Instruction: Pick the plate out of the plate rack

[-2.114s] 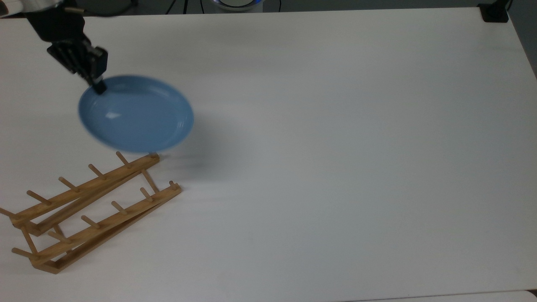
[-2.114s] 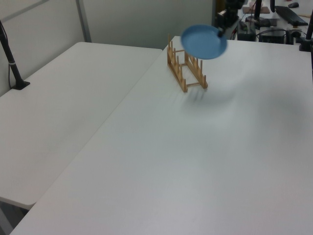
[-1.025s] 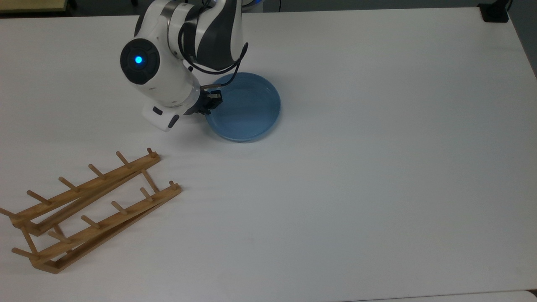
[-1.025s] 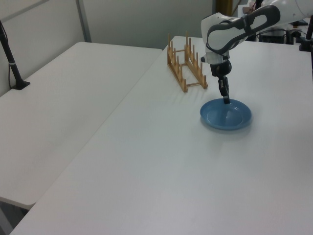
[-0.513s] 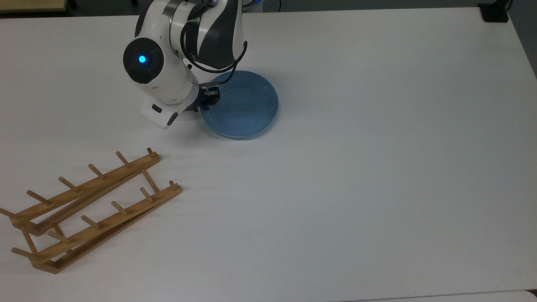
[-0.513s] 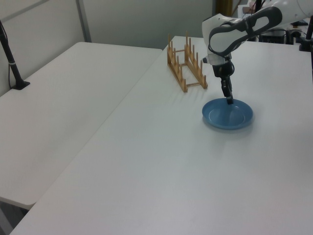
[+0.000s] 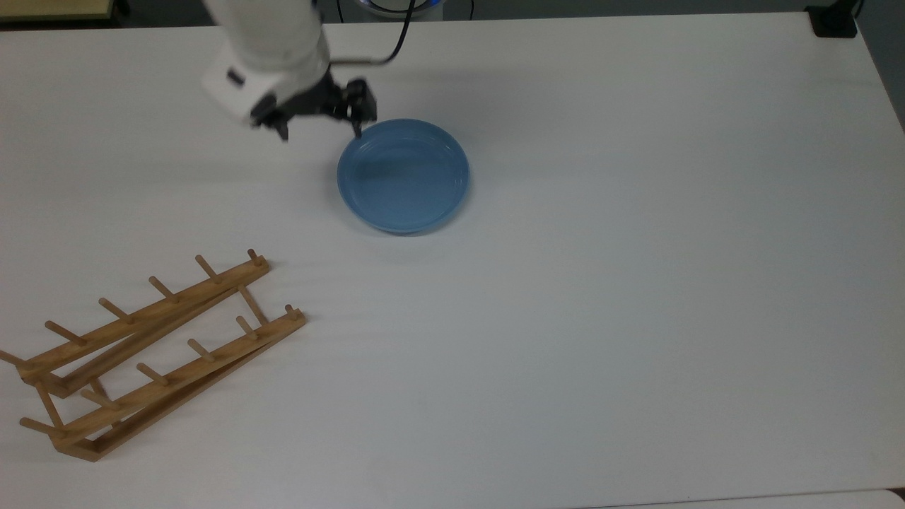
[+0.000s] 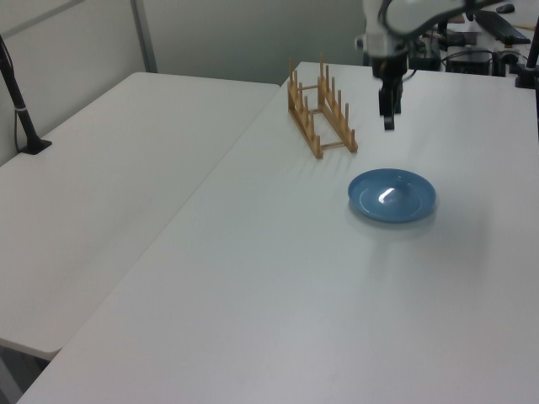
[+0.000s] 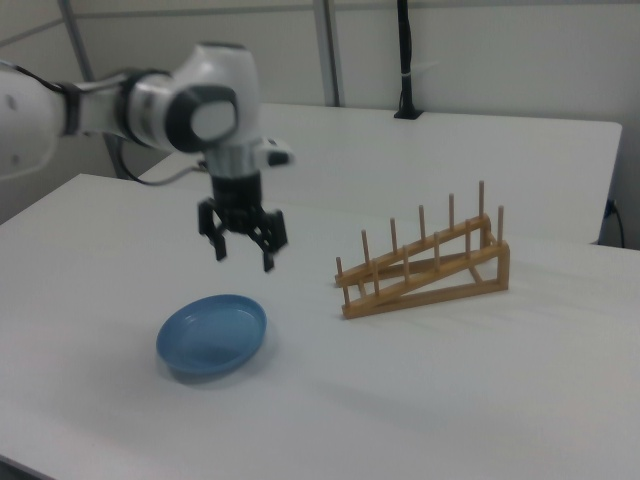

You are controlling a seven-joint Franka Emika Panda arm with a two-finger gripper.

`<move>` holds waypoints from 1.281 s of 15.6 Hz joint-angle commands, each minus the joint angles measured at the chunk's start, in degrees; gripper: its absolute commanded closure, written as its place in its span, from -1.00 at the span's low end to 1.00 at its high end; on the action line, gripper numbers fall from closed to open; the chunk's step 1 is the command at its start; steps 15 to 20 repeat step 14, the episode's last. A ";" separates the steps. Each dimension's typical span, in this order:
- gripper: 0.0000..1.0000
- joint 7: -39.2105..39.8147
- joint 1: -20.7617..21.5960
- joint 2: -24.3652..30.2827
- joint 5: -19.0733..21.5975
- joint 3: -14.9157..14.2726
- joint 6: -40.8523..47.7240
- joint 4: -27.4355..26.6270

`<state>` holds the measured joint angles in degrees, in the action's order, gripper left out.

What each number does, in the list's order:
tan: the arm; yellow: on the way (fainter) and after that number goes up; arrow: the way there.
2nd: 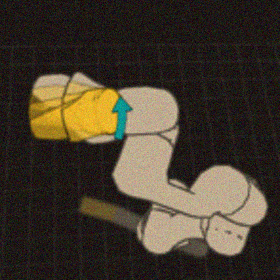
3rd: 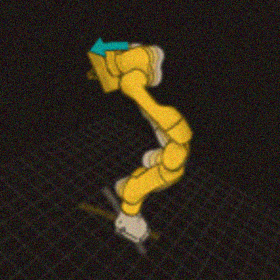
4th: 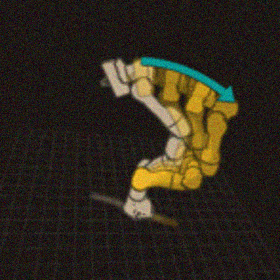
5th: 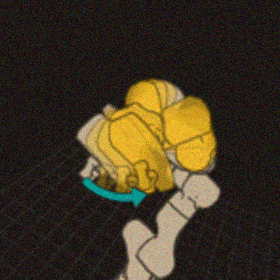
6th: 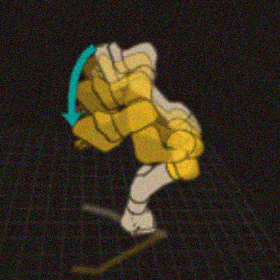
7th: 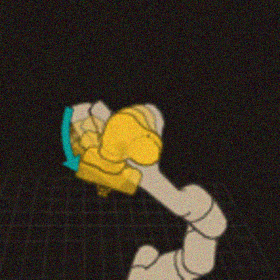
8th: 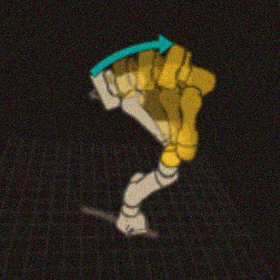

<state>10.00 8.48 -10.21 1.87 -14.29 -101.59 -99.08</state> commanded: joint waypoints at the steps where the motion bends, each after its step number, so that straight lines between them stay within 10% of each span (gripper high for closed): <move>1: -1.00 -7.62 -7.76 7.13 -5.12 10.76 2.01 -1.65; 20: -1.00 -10.44 -9.09 8.72 -4.69 11.13 6.58 1.52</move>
